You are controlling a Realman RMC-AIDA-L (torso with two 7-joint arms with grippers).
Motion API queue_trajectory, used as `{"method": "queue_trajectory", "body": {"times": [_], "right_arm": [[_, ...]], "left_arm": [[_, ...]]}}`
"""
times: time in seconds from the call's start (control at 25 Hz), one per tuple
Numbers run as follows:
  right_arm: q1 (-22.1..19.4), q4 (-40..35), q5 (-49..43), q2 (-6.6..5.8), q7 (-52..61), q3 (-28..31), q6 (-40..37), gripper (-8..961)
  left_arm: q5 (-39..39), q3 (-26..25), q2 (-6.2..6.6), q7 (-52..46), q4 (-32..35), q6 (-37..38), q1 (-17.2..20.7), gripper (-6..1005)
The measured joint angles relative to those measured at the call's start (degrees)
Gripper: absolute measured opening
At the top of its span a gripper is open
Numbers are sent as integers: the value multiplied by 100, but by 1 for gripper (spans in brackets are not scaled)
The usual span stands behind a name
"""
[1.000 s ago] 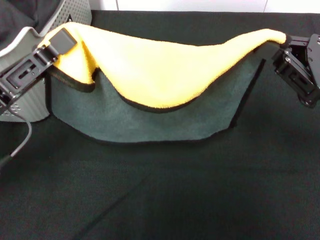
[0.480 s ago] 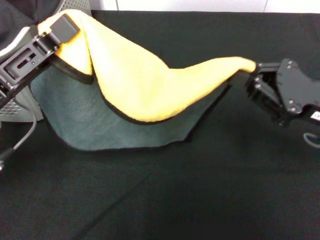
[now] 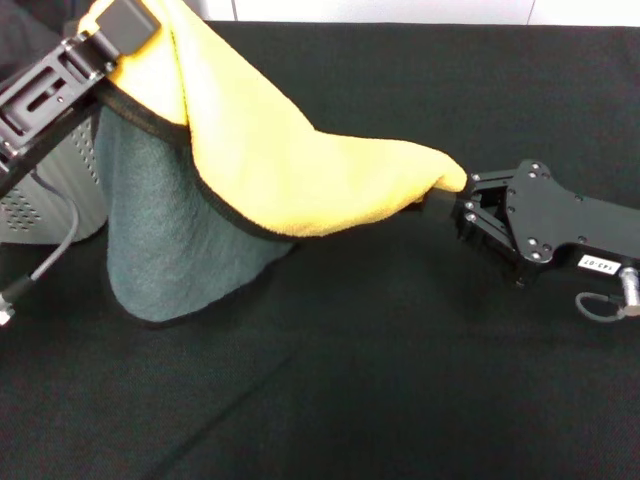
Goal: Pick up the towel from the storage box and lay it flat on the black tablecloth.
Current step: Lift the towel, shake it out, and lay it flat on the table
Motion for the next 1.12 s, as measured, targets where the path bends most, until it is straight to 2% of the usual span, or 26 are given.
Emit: {"method": "queue_trajectory", "body": {"times": [0.36,0.68,0.92,1.12], "right_arm": [[218,247,-23,32,-316,-182,64,123],[315,274,-27,27,-381,-387,119,284],[263,275,-204,-1,-529,-455,252,475],[139,275,-375,-11,-764,-467,448,467]], "left_arm": [[44,39,-28,-50,133,5,0,21],[30,19,-97,-60,339,17,75,21],[-126,8,-120,-148,451,17,115,22],[-199,0,-138,-163,451,17,65,22]]}}
